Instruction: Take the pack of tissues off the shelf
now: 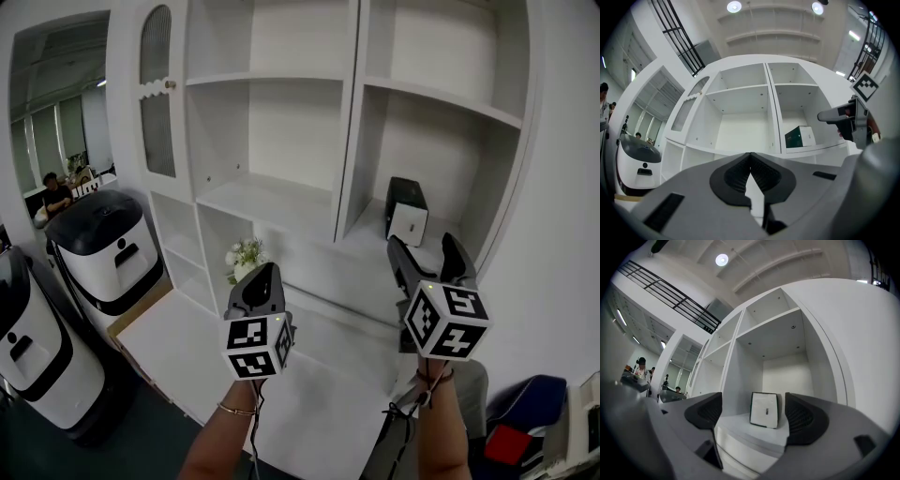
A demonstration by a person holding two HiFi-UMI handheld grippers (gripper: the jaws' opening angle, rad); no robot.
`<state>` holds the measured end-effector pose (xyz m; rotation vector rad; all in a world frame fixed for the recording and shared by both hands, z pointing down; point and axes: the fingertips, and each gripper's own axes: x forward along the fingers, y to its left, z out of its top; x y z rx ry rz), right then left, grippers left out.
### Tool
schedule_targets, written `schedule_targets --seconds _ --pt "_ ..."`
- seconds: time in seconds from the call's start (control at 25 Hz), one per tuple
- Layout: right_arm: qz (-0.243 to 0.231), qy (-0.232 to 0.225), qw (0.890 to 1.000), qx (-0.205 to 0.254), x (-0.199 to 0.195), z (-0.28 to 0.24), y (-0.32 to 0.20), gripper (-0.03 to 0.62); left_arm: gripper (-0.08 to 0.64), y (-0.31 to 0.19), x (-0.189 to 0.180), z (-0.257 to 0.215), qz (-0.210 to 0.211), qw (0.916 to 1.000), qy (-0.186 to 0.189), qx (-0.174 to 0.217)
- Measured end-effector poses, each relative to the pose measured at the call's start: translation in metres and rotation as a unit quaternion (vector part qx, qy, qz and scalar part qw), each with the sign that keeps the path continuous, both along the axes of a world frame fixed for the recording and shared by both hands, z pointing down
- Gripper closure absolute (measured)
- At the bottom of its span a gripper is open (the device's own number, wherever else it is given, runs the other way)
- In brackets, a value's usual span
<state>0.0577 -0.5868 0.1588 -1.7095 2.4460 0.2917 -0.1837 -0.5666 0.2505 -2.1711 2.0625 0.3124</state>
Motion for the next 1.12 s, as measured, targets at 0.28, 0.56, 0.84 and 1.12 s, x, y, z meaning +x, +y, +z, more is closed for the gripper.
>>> schedule_targets --seconds 0.28,0.56,0.84,1.12 --pt "0.025 0.017 0.999 -0.013 0.002 -0.015 -0.029 0.176 0.545 -0.024 -0.01 -0.029 0.004 0.9998 -0.02 0.008" --pt "0.044 0.04 0.997 -0.043 -0.01 -0.019 -0.062 0.16 0.545 -0.035 -0.014 -0.042 0.003 0.9994 -0.027 0.019" --pt "0.069 0.054 0.993 -0.074 -0.007 -0.011 -0.09 0.152 0.545 -0.045 -0.014 -0.046 0.008 0.9995 -0.022 0.021" --pt "0.082 0.062 0.989 -0.109 -0.004 -0.005 -0.103 0.146 0.545 -0.049 -0.01 -0.049 0.014 0.9996 -0.014 0.021"
